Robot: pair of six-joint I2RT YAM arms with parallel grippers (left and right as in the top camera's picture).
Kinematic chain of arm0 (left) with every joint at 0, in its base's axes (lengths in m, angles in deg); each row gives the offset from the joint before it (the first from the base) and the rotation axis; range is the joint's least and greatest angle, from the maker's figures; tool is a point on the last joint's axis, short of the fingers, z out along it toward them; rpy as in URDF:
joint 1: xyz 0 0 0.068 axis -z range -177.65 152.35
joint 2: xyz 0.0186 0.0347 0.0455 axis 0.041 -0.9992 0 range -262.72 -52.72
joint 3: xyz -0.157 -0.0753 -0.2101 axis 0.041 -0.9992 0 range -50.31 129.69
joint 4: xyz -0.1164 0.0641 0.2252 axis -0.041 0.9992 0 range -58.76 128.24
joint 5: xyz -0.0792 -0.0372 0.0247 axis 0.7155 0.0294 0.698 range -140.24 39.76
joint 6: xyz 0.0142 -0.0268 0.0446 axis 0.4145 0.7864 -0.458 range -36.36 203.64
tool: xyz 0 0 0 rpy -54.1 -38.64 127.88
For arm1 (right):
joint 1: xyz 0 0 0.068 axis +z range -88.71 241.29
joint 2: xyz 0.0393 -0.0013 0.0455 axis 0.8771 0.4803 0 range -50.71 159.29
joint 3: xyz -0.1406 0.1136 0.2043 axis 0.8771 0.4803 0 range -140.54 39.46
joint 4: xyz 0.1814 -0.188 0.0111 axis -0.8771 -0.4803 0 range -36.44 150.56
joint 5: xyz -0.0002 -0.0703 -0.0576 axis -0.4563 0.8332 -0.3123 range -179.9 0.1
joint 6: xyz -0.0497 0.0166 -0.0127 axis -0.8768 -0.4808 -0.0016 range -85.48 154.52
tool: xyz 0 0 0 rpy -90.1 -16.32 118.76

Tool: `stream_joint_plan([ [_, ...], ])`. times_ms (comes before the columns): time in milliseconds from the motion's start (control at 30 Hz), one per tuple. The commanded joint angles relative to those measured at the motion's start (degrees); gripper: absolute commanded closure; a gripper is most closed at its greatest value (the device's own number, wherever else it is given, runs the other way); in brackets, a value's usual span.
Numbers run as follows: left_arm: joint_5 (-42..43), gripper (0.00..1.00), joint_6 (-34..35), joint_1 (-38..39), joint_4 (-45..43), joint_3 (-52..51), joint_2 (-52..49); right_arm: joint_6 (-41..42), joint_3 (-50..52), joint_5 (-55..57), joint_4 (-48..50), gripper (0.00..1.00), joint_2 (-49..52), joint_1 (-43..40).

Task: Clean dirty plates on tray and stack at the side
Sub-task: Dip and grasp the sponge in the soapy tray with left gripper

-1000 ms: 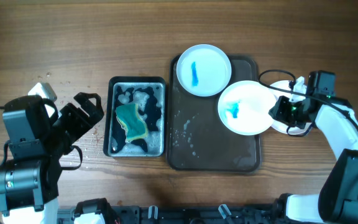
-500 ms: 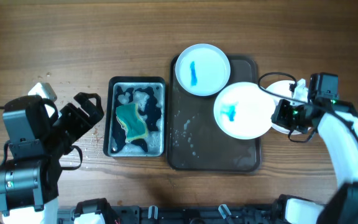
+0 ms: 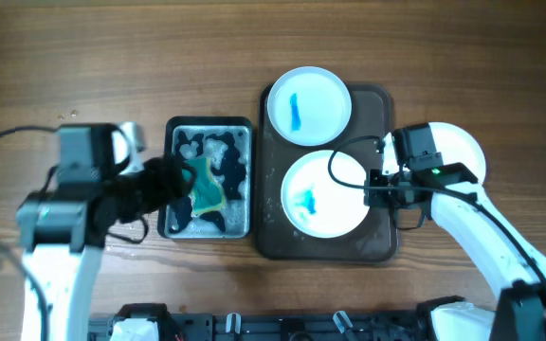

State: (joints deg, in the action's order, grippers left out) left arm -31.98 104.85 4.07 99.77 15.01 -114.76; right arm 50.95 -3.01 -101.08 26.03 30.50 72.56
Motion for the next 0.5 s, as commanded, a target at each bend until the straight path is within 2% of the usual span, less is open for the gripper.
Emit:
stream_joint_plan([
  [0, -6.10, 0.06, 0.02, 5.09, 1.25, 0.46, -7.15, 0.98, -0.70, 1.73, 0.52, 0.72, 0.72, 0.13],
  [33, -8.04, 0.06, 2.82, 6.14, 1.25, 0.46, -9.97, -0.17, -1.99, 1.81, -1.38, 0.56, 0.09, 0.13],
  [67, -8.79, 0.07, 4.20, 6.67, 1.03, 0.35, -11.76, -0.98, -3.15, 2.36, -2.97, 0.54, -0.61, 0.13],
  [200, -11.08, 0.19, 8.44, 8.57, -2.89, -0.87, -20.24, -4.44, -8.96, 2.62, -9.62, 0.53, -5.99, 0.13],
  [300, -10.86, 0.34, 10.58, 10.38, -6.25, -1.42, -27.12, -4.33, -10.64, 1.92, -11.26, 0.53, -9.99, 0.13],
  [367, -11.78, 0.40, 11.87, 11.43, -7.04, -1.44, -31.06, -4.22, -10.64, 1.70, -11.78, 0.53, -11.72, 0.13],
  [433, -15.04, 0.44, 14.69, 12.46, -7.78, -1.46, -35.65, -4.24, -10.64, 1.70, -12.55, 0.53, -12.57, 0.13],
  [467, -17.00, 0.49, 16.35, 13.09, -8.48, -1.46, -38.66, -4.22, -10.62, 1.70, -12.72, 0.53, -12.52, 0.13],
])
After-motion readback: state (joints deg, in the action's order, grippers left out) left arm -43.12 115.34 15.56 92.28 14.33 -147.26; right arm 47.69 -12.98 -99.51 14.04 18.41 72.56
